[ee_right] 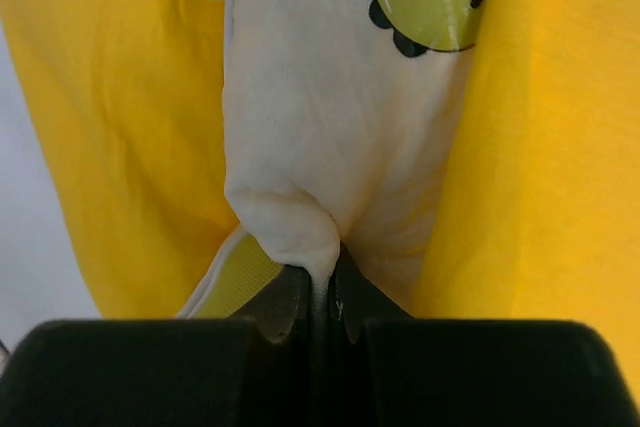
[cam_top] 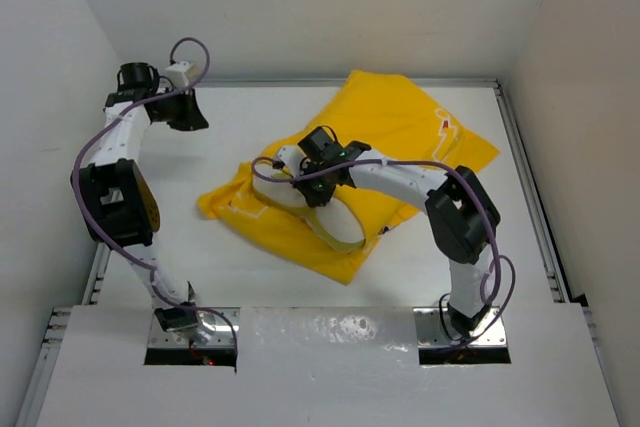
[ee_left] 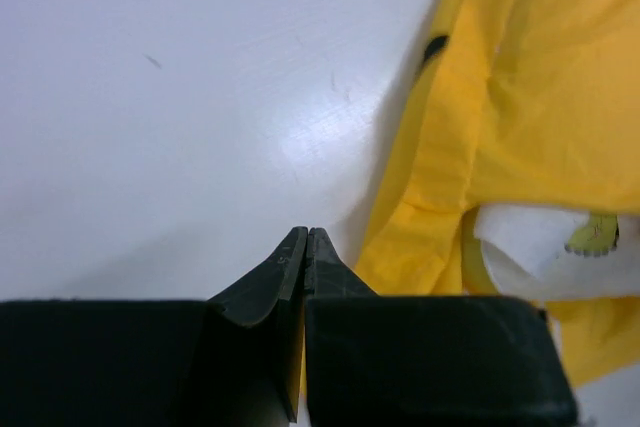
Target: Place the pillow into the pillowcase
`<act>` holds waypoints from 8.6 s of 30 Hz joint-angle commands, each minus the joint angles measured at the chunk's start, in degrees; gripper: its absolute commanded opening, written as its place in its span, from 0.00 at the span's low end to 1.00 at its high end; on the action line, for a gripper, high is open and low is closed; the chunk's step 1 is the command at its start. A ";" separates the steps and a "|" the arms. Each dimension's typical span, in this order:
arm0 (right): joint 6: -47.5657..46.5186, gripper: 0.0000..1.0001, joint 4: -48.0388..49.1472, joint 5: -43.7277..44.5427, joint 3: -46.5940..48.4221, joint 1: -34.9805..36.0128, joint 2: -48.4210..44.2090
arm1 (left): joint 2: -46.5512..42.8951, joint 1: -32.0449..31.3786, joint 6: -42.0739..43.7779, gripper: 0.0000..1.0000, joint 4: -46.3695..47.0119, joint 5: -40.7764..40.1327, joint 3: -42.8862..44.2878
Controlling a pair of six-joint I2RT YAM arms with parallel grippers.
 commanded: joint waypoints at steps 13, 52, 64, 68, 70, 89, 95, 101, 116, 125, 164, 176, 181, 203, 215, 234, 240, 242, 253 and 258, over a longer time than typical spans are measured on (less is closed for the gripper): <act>38.31 0.00 20.54 2.98 8.82 -5.40 7.81 | -13.76 -20.55 -8.40 0.43 -3.91 -6.99 -21.24; 15.57 0.00 9.57 -1.15 -2.34 -5.66 -0.53 | -8.13 -5.87 -18.65 0.00 20.10 -24.43 -13.35; 1.95 0.00 -4.91 0.26 13.37 -2.60 6.83 | -9.98 -6.31 -10.00 0.00 12.36 7.08 -5.63; -0.09 0.00 -8.37 -3.85 21.81 0.57 12.73 | -9.54 -8.50 -11.85 0.00 17.09 13.26 -4.73; 6.91 0.00 -2.35 -6.85 22.09 0.23 14.57 | -8.93 -12.17 -9.24 0.00 13.02 15.38 -3.17; 47.53 0.00 36.81 -4.41 19.10 -6.81 10.08 | -12.53 -7.28 -1.92 0.00 6.21 6.00 -12.03; 52.20 0.00 30.16 -2.47 27.35 -4.17 22.04 | -12.09 -7.01 -6.22 0.00 10.67 1.51 -12.65; 56.60 0.00 28.36 2.36 24.12 -3.73 26.79 | -12.18 -7.10 -7.55 0.00 10.79 10.26 -7.39; 55.40 0.32 33.39 14.69 35.31 -7.77 19.53 | -7.63 -10.98 -5.85 0.24 4.35 3.89 -11.17; 32.12 0.38 19.41 4.74 10.43 -4.62 -4.11 | -8.65 -12.01 4.39 0.68 -8.19 -0.77 -6.48; 50.28 0.00 41.31 28.02 7.46 -3.91 5.50 | -16.75 -15.53 28.27 0.00 -13.89 2.99 -26.01; 52.13 0.00 26.63 30.23 25.95 -3.21 23.01 | -16.23 -15.37 34.05 0.00 -32.82 22.82 -4.23; 46.86 0.00 28.61 26.74 14.20 -1.63 20.74 | -11.74 -5.17 26.04 0.00 -31.95 31.75 10.27; 44.56 0.58 33.92 15.02 9.61 2.16 10.71 | -13.42 -12.88 0.55 0.81 3.73 -13.84 -25.12; 47.03 0.00 31.08 11.17 10.40 1.37 14.59 | -9.53 -10.19 -0.33 0.00 1.72 0.04 -11.36; 35.71 0.59 10.10 8.95 1.03 -20.85 -16.13 | -7.87 14.84 4.75 1.00 -11.62 -0.24 4.40; 35.07 0.40 6.05 14.75 -18.24 -27.64 -20.41 | -7.70 16.98 9.15 0.00 -7.69 -18.61 -1.83; 36.03 0.79 6.84 14.59 -21.06 -28.25 -18.21 | -4.28 16.98 9.94 0.39 -7.33 -19.67 -2.97; 38.14 0.90 12.46 14.94 -28.71 -28.25 -7.92 | 2.94 11.89 10.74 1.00 7.95 -16.77 -18.18; 39.55 0.90 13.09 19.33 -28.63 -28.17 -7.22 | 5.66 10.39 8.02 1.00 11.13 -17.30 -19.24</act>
